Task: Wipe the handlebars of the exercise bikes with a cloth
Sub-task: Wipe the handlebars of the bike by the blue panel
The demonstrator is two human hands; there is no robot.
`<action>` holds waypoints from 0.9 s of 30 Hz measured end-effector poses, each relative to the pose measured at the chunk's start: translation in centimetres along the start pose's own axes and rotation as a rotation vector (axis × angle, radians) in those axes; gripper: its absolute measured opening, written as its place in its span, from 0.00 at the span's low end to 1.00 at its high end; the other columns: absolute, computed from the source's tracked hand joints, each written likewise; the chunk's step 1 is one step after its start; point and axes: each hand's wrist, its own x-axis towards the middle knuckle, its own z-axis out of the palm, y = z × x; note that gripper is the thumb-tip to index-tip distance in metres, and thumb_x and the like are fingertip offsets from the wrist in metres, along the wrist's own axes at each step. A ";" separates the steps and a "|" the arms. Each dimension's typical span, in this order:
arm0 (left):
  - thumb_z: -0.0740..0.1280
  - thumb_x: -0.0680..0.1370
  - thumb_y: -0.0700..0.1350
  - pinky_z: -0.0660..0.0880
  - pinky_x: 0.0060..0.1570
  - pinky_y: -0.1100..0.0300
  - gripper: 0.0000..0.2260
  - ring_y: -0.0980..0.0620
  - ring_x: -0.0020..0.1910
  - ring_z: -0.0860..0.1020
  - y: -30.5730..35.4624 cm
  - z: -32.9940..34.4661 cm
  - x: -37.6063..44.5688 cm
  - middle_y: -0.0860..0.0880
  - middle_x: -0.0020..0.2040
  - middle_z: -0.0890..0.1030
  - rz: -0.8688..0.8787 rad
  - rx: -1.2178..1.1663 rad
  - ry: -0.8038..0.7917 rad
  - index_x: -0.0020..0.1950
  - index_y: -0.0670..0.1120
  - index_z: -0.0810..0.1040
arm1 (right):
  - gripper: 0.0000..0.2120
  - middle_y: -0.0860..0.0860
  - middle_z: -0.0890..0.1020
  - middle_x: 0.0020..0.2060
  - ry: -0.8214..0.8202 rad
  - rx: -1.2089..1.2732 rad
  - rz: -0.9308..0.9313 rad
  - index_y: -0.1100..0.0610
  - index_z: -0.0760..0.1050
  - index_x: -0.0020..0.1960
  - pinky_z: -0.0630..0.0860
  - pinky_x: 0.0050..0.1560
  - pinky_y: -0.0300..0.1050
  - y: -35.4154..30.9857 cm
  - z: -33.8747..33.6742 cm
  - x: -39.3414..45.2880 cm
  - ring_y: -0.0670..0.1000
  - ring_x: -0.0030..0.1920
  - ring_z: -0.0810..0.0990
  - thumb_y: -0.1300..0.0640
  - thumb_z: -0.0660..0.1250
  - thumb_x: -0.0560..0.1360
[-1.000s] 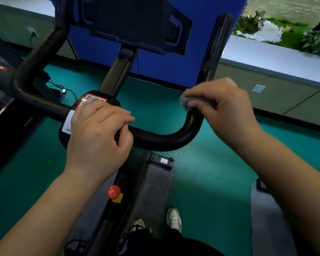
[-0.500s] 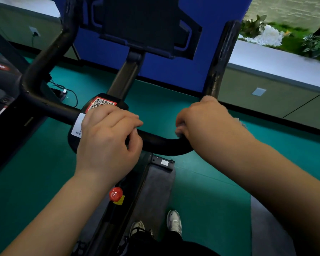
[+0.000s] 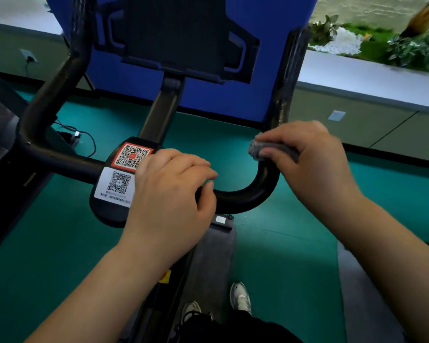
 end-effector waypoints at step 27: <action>0.69 0.70 0.56 0.66 0.48 0.77 0.15 0.64 0.47 0.73 9.0 4.9 8.2 0.67 0.40 0.76 -0.532 -0.050 -0.091 0.56 0.58 0.81 | 0.14 0.53 0.68 0.46 0.033 0.458 -0.283 0.55 0.80 0.58 0.64 0.51 0.28 9.6 1.2 6.0 0.44 0.46 0.68 0.63 0.69 0.73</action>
